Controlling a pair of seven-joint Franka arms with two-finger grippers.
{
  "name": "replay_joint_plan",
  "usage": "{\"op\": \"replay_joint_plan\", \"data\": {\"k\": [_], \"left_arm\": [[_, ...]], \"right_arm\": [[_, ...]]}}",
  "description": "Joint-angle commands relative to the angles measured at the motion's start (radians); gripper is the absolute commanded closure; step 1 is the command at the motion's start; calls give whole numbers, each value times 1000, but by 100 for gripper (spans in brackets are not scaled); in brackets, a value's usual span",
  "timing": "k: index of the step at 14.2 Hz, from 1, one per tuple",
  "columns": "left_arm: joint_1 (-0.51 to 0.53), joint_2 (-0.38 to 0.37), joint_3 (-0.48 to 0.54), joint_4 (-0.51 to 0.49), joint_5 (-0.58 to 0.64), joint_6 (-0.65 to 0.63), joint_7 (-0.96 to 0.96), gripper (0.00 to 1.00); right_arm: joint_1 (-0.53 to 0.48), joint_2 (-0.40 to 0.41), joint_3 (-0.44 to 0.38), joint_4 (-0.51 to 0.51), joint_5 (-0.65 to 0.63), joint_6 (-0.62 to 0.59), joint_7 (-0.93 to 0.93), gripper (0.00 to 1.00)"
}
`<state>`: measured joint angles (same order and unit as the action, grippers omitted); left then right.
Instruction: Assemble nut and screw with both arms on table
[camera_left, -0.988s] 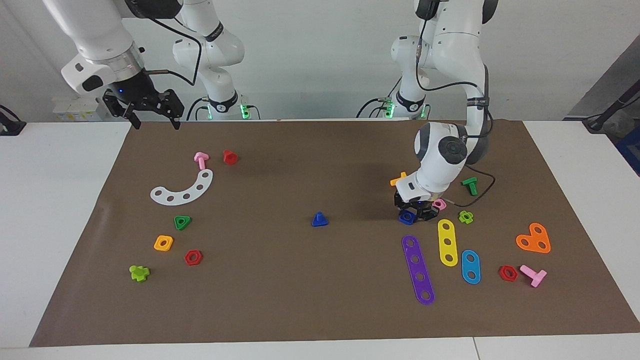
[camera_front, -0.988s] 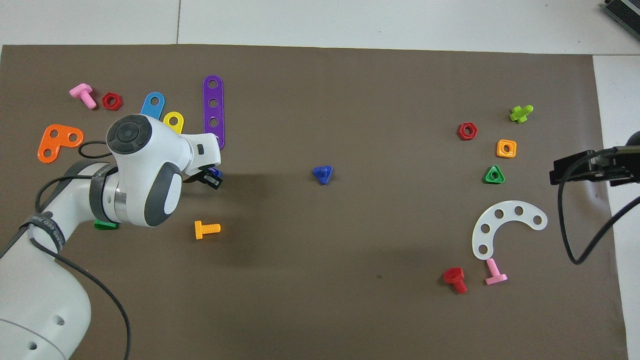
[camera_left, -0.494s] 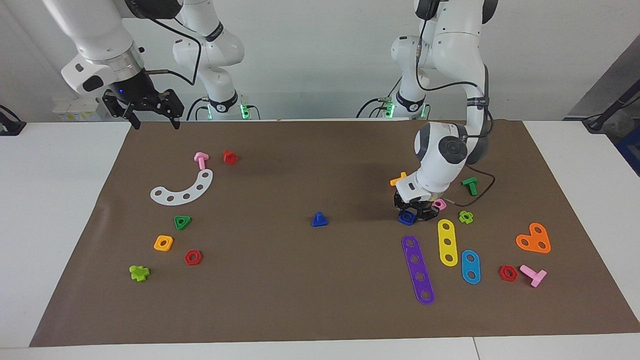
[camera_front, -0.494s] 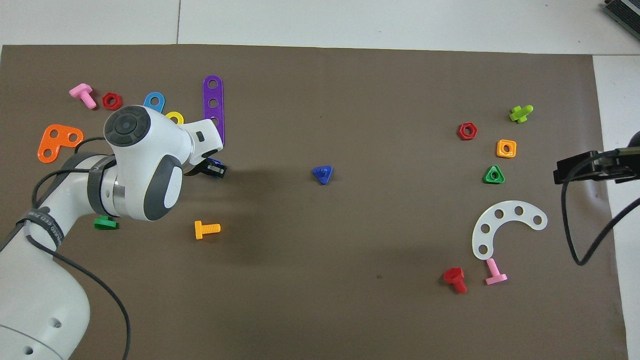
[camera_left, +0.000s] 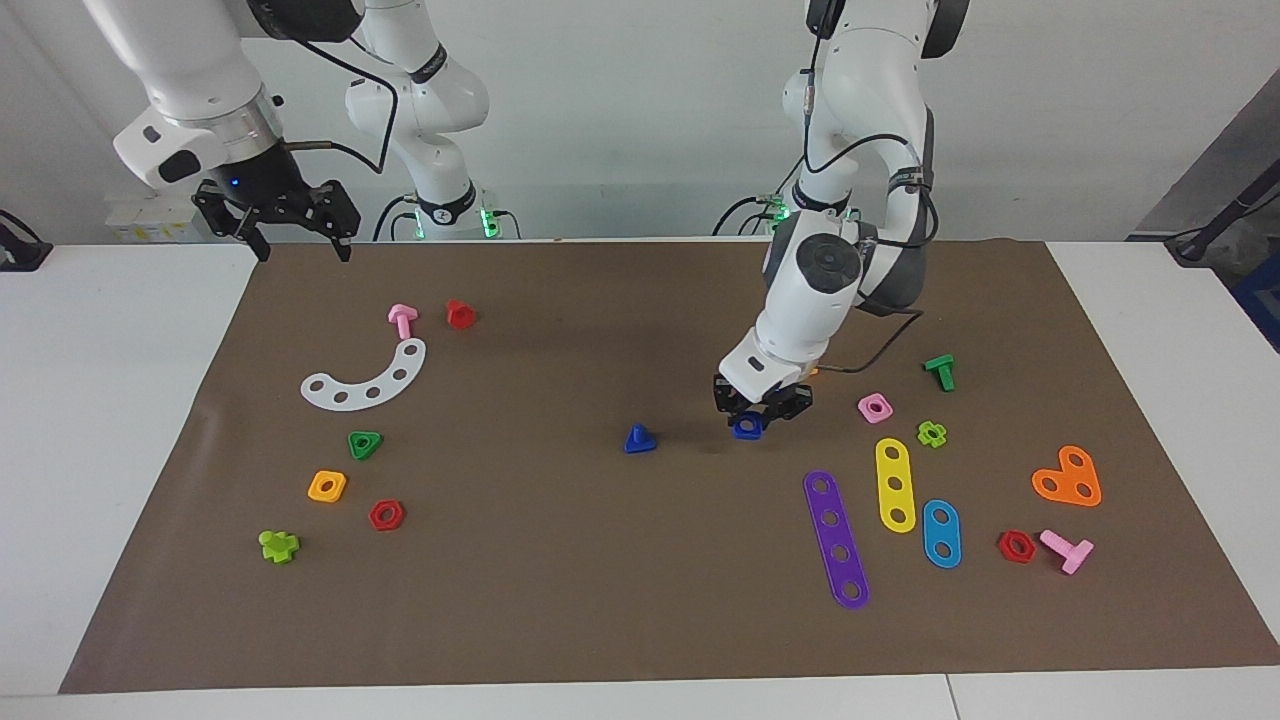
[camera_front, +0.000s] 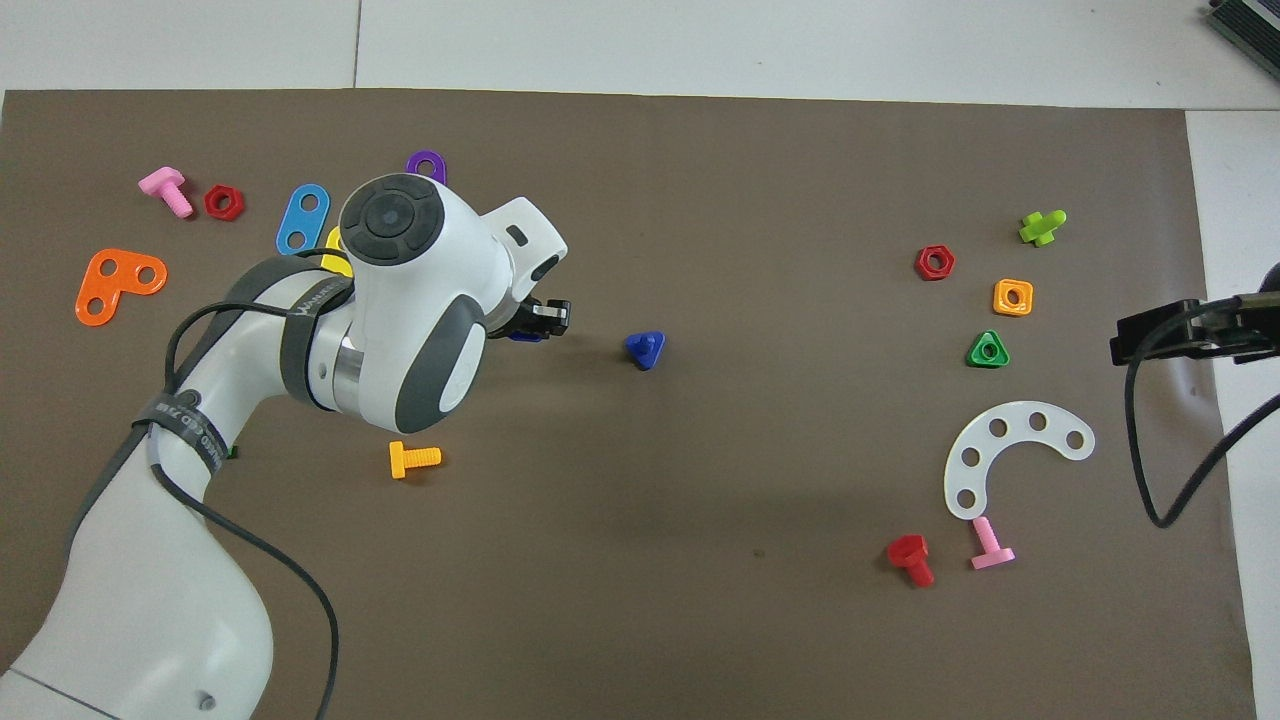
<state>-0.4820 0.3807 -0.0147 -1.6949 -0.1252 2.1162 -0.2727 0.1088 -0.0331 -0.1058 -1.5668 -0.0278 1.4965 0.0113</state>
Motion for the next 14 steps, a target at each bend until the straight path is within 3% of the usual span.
{"op": "replay_joint_plan", "data": {"k": [1, 5, 14], "left_arm": [[-64, 67, 21, 128, -34, -64, -83, 79], [-118, 161, 22, 273, -36, -102, -169, 79], [-173, 190, 22, 276, -33, -39, -226, 79]], "right_arm": [[-18, -22, 9, -24, 16, 8, -28, 0], [-20, -24, 8, -27, 16, 8, -30, 0], [-6, -22, 14, -25, 16, 10, -30, 0]]}}
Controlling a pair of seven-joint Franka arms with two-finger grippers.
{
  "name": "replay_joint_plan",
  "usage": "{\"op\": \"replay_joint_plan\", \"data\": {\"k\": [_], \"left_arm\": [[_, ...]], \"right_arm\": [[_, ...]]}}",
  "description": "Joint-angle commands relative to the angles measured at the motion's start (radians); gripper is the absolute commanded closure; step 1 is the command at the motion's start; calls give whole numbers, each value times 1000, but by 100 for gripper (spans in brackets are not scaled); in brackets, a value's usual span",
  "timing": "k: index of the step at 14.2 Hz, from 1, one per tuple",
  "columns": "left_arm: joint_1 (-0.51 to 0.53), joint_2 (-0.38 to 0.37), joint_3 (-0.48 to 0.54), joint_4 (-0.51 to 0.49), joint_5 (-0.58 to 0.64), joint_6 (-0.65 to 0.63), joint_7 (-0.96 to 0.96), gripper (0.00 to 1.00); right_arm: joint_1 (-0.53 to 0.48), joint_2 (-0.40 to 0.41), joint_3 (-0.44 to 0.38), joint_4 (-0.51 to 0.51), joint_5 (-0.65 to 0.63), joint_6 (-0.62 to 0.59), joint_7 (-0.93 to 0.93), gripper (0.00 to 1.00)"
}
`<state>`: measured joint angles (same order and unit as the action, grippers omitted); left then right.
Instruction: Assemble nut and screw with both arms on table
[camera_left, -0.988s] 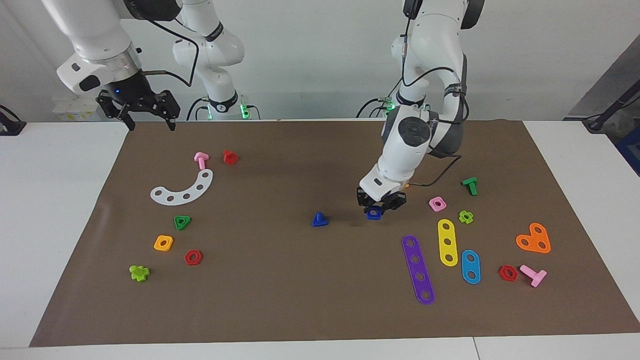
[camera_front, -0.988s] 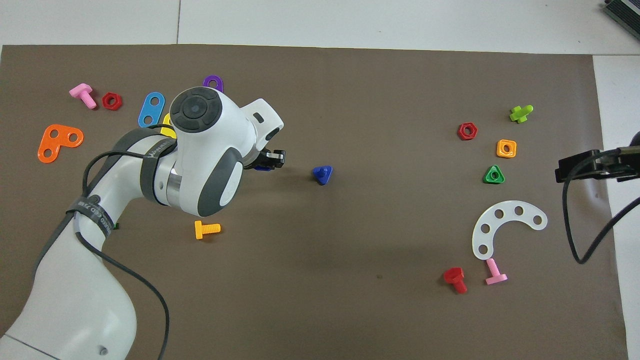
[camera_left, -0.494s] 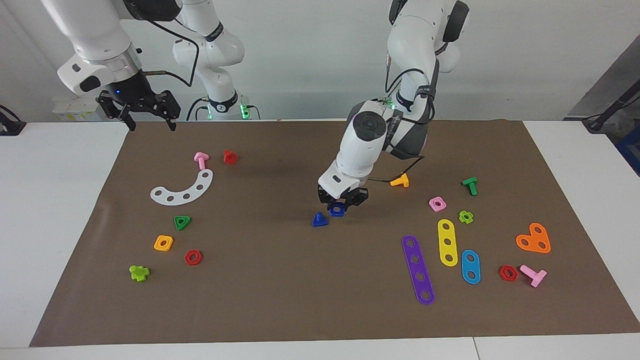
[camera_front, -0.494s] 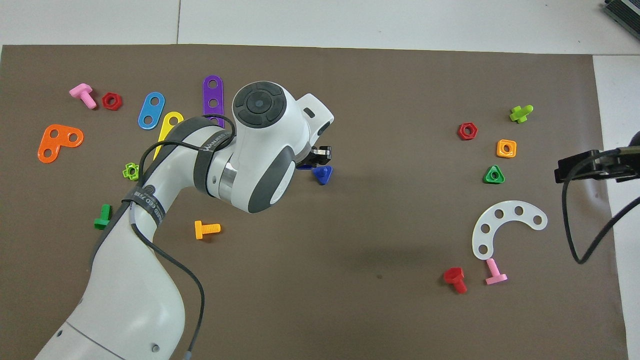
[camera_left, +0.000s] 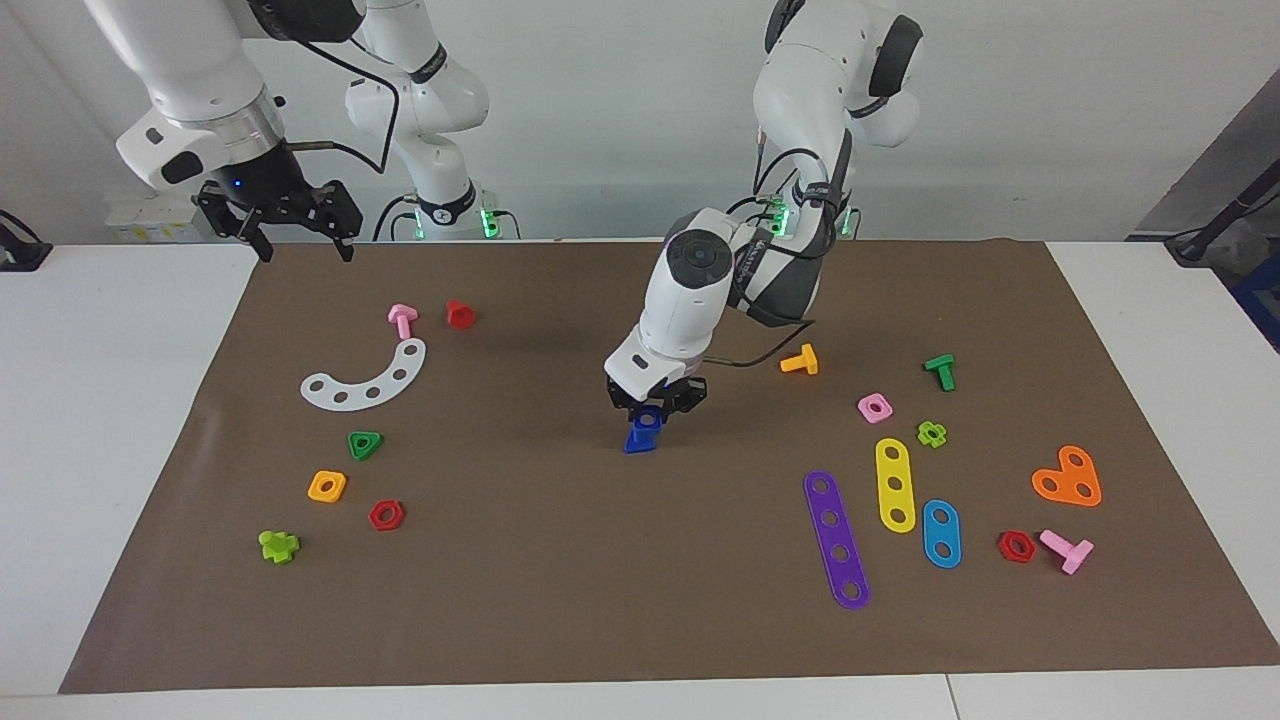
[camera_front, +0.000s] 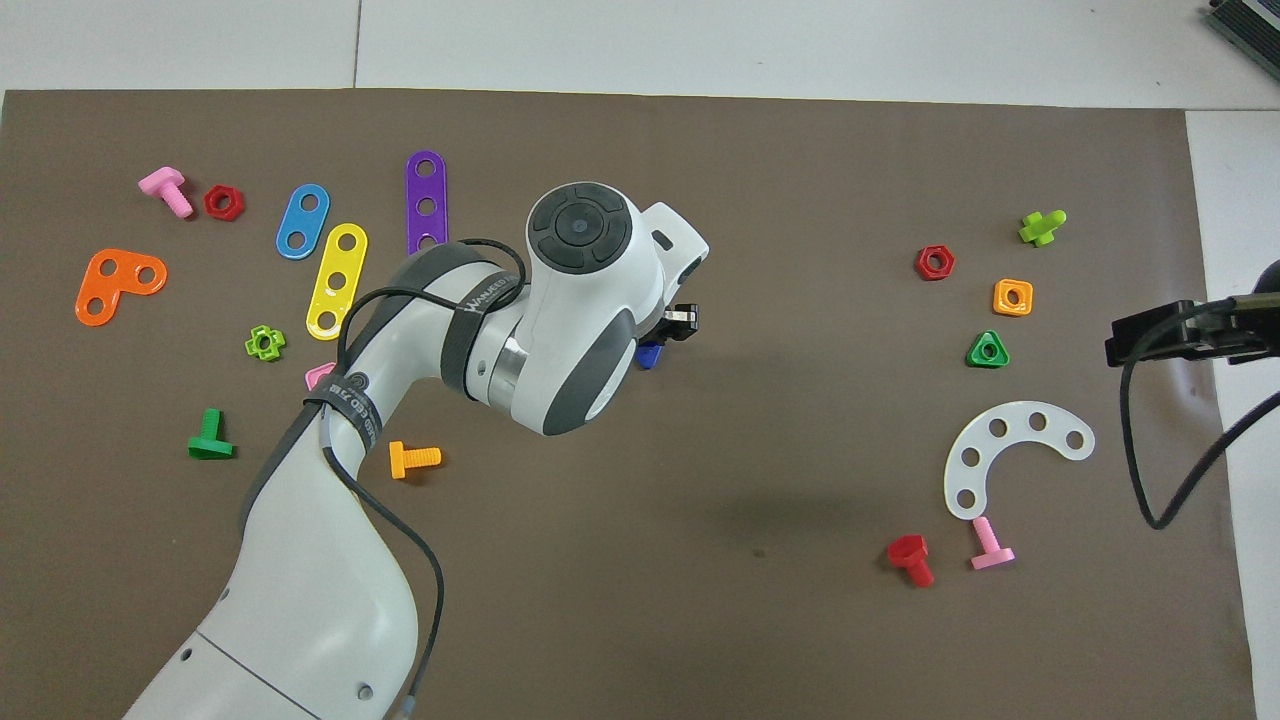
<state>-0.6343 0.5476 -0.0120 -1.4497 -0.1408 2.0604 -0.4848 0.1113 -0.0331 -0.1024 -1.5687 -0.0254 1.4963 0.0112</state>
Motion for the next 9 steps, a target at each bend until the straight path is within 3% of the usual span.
{"op": "replay_joint_plan", "data": {"k": [1, 9], "left_arm": [[-21, 28, 20, 31, -17, 23, -15, 80], [-22, 40, 20, 20, -13, 26, -15, 80]], "right_arm": [[-9, -22, 10, -24, 13, 10, -30, 0], [-10, -22, 9, -24, 13, 10, -30, 0]]}}
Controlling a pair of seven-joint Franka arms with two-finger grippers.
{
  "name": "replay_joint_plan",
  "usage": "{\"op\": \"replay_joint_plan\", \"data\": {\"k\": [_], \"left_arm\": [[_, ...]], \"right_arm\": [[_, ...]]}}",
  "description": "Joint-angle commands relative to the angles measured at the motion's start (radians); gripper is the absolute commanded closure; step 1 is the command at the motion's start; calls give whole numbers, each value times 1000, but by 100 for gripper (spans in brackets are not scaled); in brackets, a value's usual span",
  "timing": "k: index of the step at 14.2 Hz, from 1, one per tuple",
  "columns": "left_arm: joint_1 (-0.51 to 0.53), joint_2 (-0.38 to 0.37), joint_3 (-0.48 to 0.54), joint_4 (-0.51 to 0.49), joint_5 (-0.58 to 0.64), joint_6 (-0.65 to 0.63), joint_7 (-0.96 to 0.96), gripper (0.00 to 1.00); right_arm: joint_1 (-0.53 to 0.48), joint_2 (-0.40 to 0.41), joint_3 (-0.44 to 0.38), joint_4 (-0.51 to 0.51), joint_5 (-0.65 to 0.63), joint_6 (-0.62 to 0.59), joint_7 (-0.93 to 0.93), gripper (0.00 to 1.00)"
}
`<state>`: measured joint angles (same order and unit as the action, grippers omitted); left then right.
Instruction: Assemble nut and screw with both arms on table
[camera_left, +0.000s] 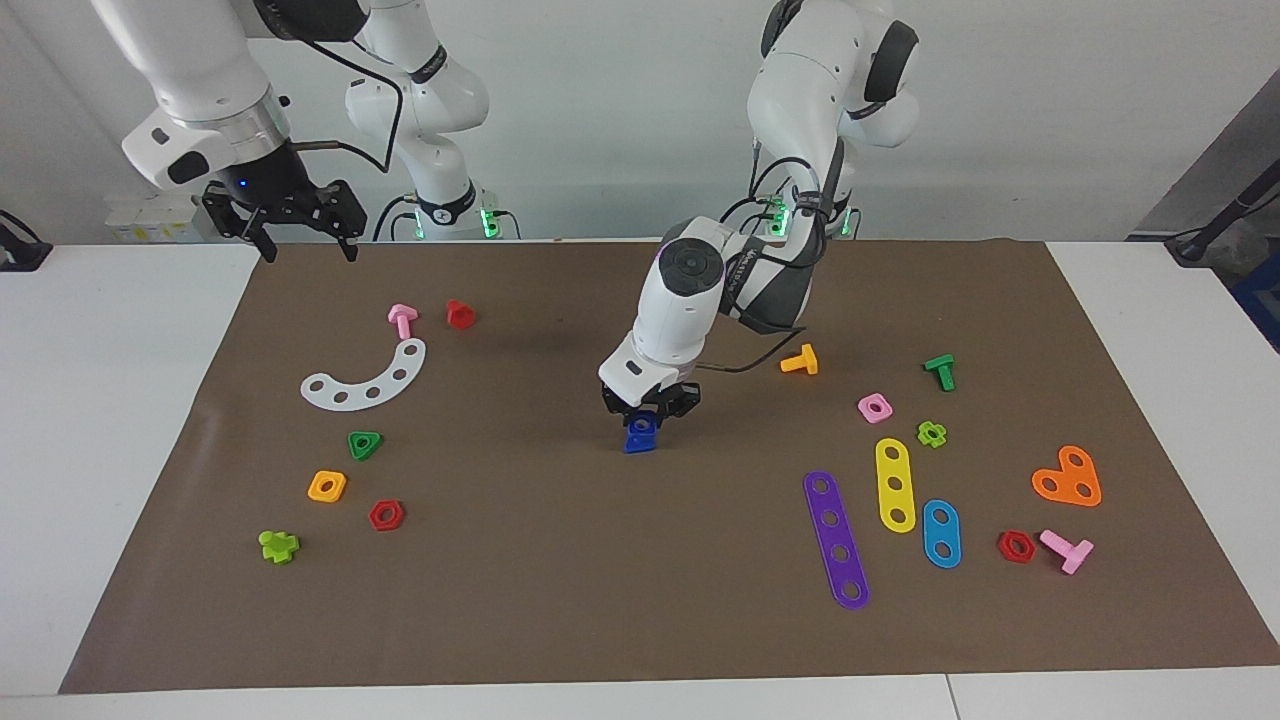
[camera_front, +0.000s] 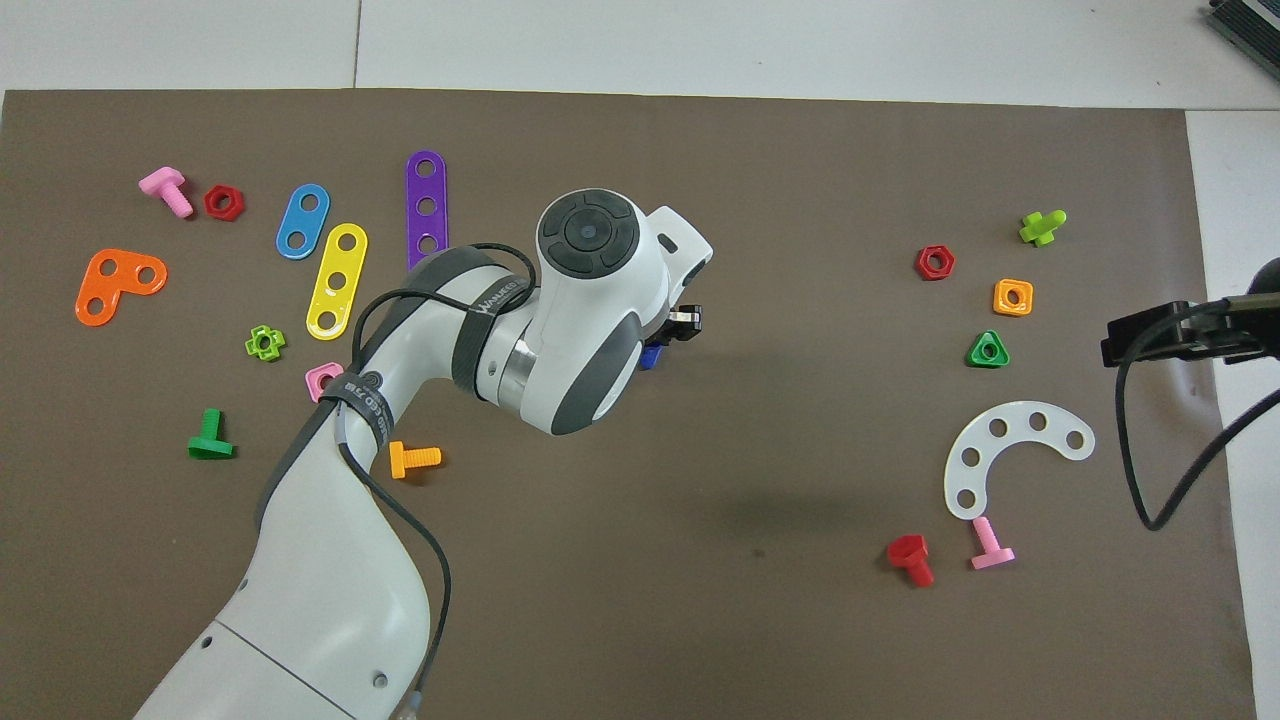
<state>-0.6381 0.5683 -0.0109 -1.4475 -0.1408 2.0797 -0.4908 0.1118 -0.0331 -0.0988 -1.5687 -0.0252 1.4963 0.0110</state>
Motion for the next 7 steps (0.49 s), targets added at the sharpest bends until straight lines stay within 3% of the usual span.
{"op": "replay_joint_plan", "data": {"k": [1, 7], "left_arm": [[-22, 25, 19, 18, -11, 7, -9, 80], [-23, 50, 20, 16, 0, 33, -11, 81]], "right_arm": [[-11, -22, 7, -24, 13, 10, -29, 0], [-11, -24, 7, -24, 13, 10, -29, 0]]}}
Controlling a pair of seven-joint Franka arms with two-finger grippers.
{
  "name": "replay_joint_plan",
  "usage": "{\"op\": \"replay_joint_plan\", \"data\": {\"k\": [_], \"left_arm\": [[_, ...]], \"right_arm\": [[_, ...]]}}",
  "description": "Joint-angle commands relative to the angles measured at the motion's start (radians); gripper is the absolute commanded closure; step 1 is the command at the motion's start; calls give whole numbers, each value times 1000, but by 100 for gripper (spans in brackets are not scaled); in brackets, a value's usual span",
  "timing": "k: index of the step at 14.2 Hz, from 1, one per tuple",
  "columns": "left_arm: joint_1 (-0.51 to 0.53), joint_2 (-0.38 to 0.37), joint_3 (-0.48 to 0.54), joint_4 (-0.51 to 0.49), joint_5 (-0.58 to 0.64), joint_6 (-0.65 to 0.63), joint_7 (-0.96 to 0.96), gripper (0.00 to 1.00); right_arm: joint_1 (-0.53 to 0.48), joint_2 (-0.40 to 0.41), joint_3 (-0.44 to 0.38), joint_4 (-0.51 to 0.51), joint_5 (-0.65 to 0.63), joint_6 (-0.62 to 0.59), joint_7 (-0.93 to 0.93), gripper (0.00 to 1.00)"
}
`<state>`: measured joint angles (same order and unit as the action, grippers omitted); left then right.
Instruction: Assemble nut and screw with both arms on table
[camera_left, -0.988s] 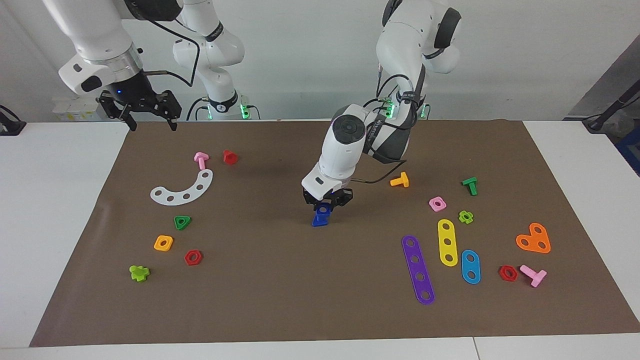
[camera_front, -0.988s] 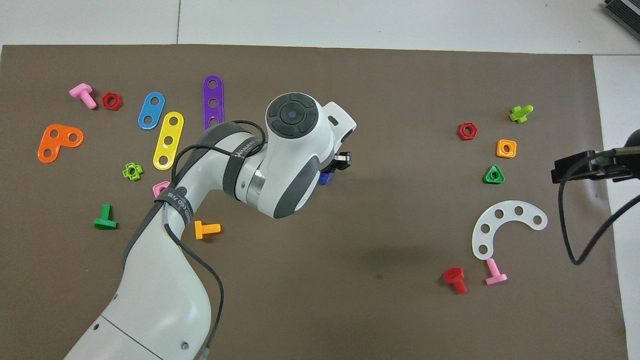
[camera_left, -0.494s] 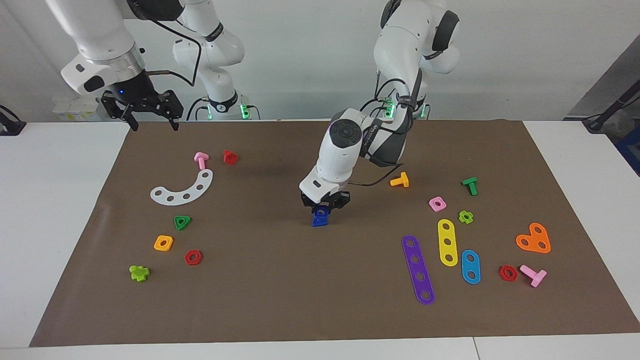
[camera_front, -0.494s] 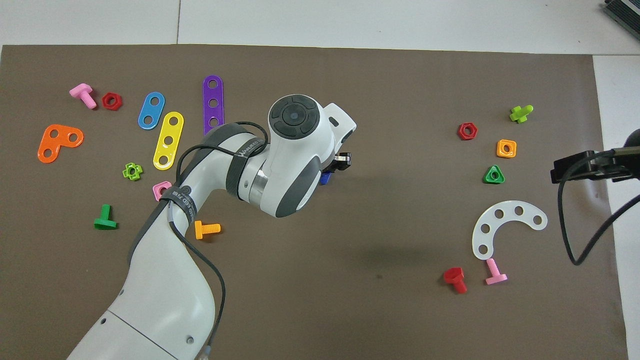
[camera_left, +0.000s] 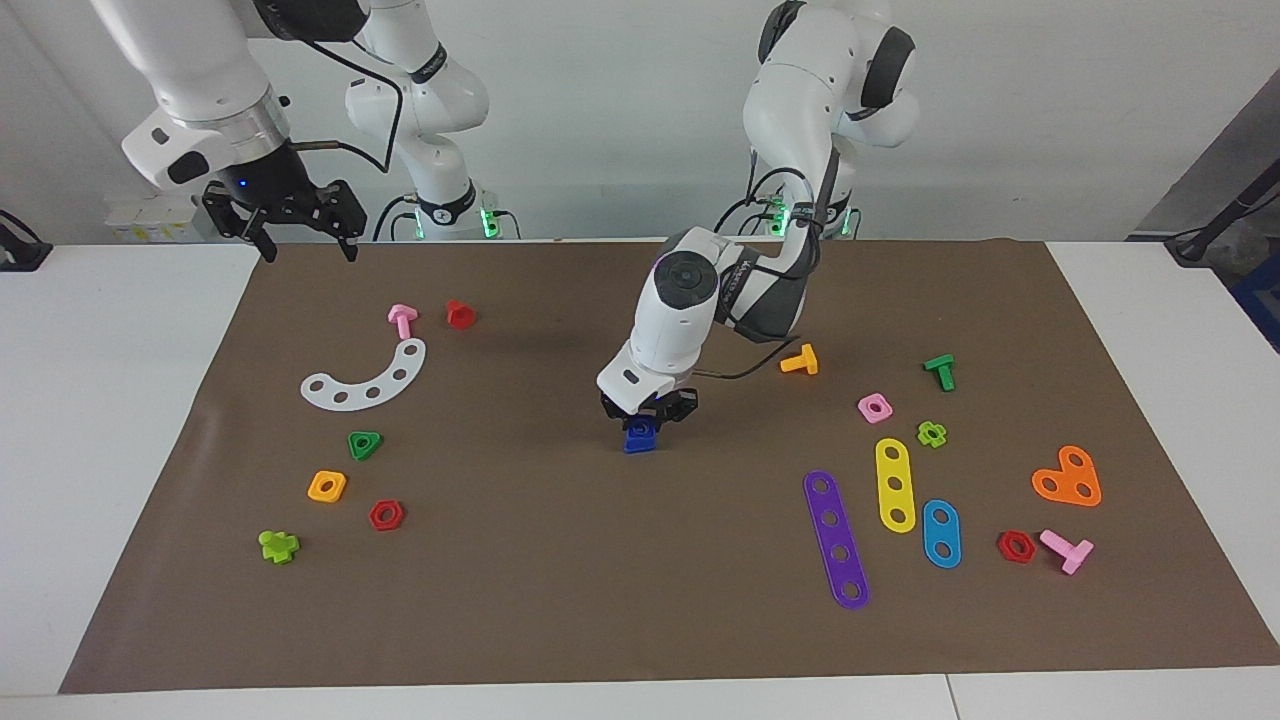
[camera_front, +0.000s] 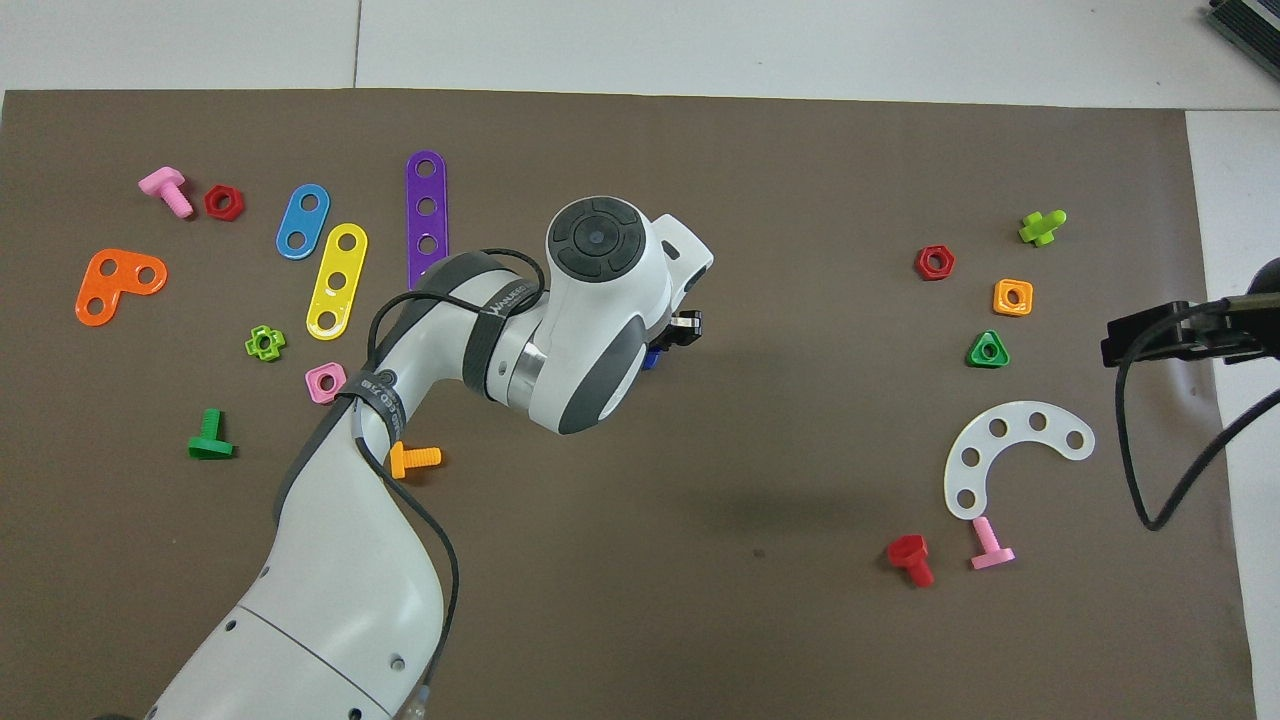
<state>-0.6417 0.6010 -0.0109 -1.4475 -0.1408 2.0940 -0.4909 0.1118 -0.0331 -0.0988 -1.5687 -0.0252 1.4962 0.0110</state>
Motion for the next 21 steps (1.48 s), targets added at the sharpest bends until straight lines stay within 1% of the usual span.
{"op": "replay_joint_plan", "data": {"k": [1, 5, 9, 11, 12, 13, 14, 15, 17, 19, 20, 21], "left_arm": [[-19, 17, 20, 13, 0, 20, -12, 81], [-19, 17, 20, -11, 6, 35, -12, 82], [-23, 17, 22, -51, 9, 84, -14, 82], [-23, 16, 22, -53, 10, 86, -12, 81], [-24, 16, 22, -54, 10, 86, -14, 78], [-26, 16, 22, -54, 9, 86, -14, 59], [-26, 16, 22, -54, 10, 92, -14, 37], [-26, 16, 23, -54, 10, 101, -12, 19], [-26, 16, 25, -47, 12, 100, -11, 0], [-23, 17, 23, -37, 35, 78, -9, 0], [-10, 23, 25, -6, 36, 46, -11, 0], [-4, 43, 34, 59, 38, -7, -8, 0]], "right_arm": [[-11, -22, 7, -24, 11, 10, -29, 0], [-11, -22, 7, -24, 13, 10, -29, 0], [-11, -22, 7, -24, 13, 10, -29, 0], [-11, -24, 5, -24, 13, 9, -29, 0], [-11, -24, 7, -24, 11, 10, -29, 0], [-11, -24, 7, -24, 13, 9, -29, 0], [-11, -24, 7, -24, 11, 10, -29, 0], [-11, -22, 7, -24, 13, 9, -29, 0], [-11, -22, 7, -24, 13, 10, -29, 0], [-11, -24, 7, -24, 13, 9, -29, 0], [-11, -24, 7, -24, 13, 10, -29, 0], [-11, -24, 7, -24, 13, 10, -29, 0]]}}
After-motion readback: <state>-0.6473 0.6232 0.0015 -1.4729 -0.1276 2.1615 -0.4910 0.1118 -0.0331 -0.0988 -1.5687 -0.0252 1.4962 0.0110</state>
